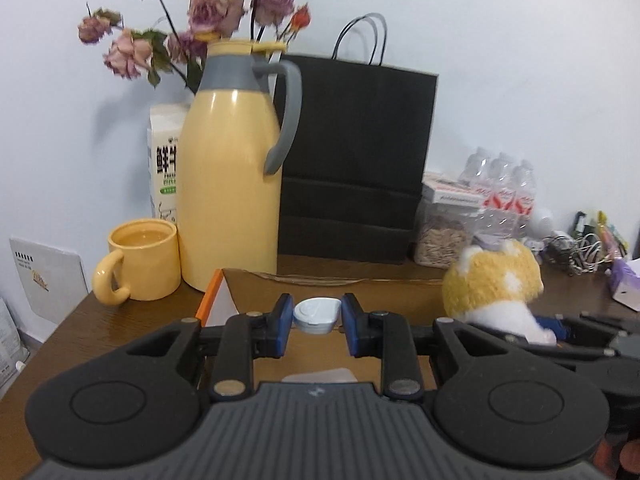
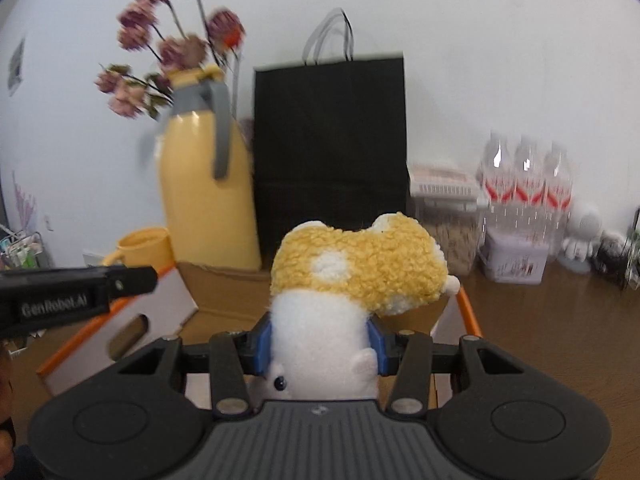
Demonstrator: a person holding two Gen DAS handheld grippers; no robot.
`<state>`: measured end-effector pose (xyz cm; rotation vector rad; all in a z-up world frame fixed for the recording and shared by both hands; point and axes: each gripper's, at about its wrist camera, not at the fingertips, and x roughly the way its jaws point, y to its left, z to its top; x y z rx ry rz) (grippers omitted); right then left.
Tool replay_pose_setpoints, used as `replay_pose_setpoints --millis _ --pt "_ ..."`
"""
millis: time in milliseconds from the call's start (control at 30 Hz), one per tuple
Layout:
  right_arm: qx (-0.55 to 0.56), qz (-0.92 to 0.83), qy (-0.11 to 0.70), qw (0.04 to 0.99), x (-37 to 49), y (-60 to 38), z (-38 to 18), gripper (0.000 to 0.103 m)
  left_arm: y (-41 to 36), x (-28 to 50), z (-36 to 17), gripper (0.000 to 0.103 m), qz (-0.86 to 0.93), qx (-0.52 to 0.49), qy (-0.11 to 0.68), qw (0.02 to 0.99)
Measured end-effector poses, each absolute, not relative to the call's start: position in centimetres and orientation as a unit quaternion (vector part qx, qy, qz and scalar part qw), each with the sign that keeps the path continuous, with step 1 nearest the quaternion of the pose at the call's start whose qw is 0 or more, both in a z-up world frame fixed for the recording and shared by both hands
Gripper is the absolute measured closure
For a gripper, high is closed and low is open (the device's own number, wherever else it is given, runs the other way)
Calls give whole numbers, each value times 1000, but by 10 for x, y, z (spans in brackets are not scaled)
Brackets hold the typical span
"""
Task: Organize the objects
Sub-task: 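Carry the sheep into the cardboard box with the right tool while the left tool releases the cap inside, then lift both open tools out of the cardboard box back toward the table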
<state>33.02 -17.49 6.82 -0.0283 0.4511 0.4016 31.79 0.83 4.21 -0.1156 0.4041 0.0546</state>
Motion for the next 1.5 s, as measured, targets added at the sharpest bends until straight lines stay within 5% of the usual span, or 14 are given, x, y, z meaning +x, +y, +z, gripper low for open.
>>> replay_pose_setpoints --millis 400,467,500,533,600,700,1500 --pt "-26 193 265 945 337 -170 44 53 9 335 22 73 22 -43 237 970" --pt "-26 191 266 945 334 -172 46 50 9 335 21 53 26 -42 237 970" --pt "-25 188 264 946 333 -172 47 41 9 334 22 28 29 -41 234 971" --pt "-24 185 260 947 331 -173 48 26 8 333 22 13 34 -38 228 972" --pt "-22 182 253 950 328 -175 52 8 5 328 24 0 45 -31 208 977" --pt "-17 177 246 953 324 -178 56 0 3 325 27 0 48 -29 194 979" --pt "-15 199 177 964 264 -199 95 0 1 276 70 0 32 -38 152 987"
